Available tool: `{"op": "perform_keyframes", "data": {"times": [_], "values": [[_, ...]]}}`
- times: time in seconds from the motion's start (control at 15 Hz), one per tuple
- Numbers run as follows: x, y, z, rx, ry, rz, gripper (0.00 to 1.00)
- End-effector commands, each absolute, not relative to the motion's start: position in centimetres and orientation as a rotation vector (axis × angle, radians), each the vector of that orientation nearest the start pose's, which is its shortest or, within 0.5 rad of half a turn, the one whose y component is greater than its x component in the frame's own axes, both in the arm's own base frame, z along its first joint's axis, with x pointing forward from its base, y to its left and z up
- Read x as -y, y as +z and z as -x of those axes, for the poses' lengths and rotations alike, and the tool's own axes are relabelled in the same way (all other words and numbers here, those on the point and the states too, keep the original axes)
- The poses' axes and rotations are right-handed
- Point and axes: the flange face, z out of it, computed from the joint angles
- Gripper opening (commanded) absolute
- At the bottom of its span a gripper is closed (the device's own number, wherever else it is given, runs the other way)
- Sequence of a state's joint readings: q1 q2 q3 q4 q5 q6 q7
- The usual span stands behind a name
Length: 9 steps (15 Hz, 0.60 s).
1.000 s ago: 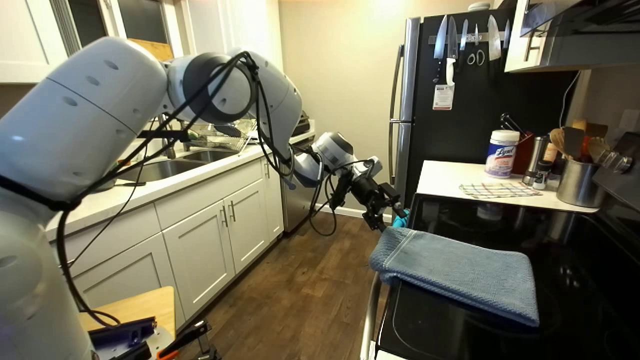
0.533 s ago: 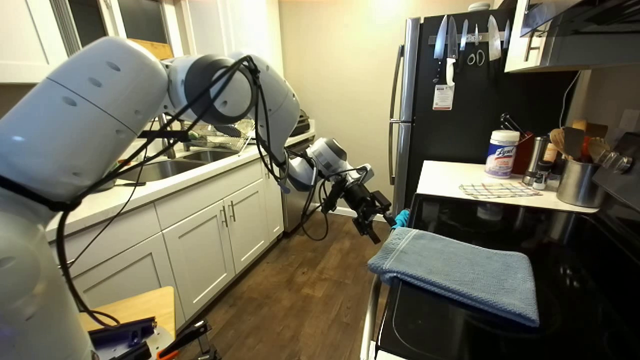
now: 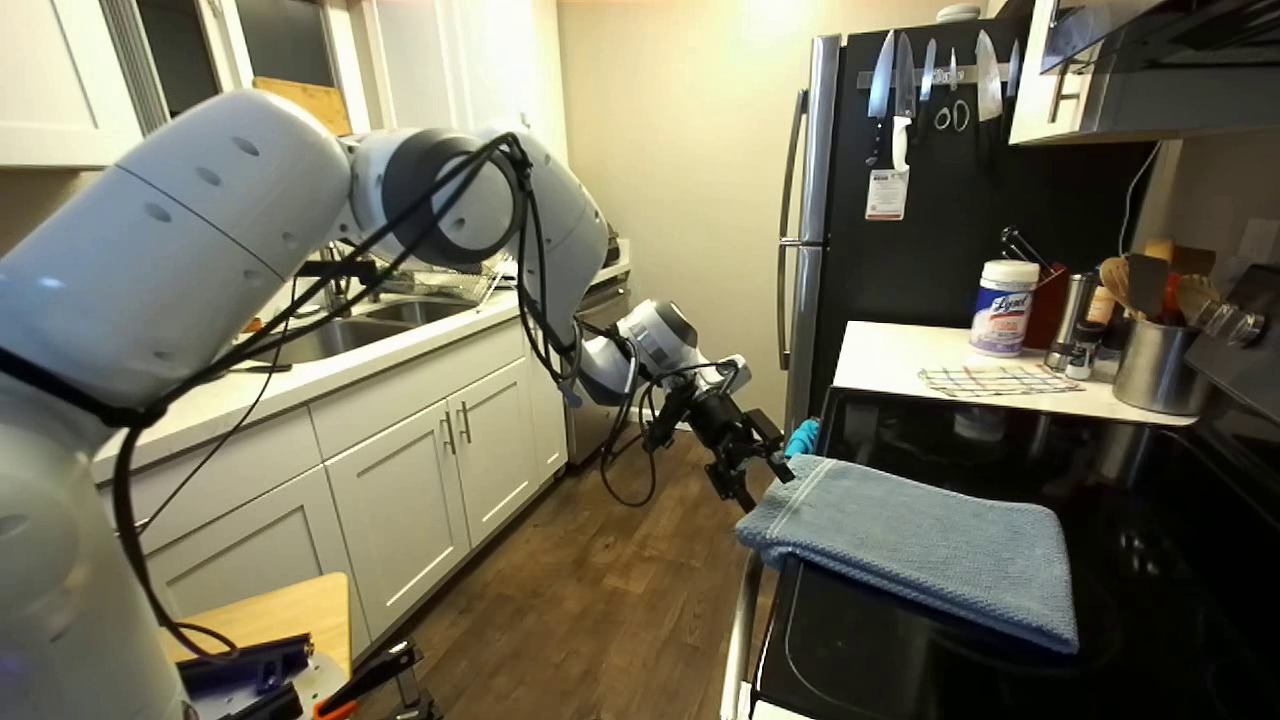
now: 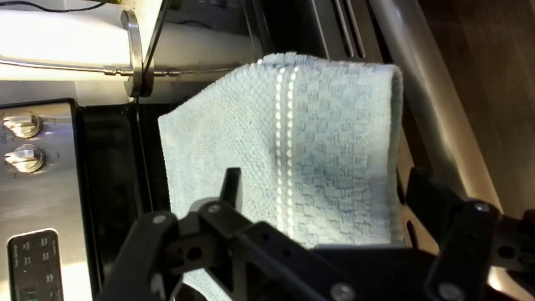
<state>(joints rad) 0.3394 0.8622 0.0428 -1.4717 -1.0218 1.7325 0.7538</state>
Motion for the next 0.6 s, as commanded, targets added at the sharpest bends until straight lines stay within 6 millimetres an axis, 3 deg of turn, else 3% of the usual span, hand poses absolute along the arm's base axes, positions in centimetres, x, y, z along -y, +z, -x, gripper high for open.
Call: {"op": "perform_keyframes", "data": {"times": [0.0,0.53], "values": [[-16.1,14.8,-65.3,-0.147,-0.021,-2.101,1.00],[-14.6,13.7,-65.3,-0.140,-0.042,-2.069,1.00]]}}
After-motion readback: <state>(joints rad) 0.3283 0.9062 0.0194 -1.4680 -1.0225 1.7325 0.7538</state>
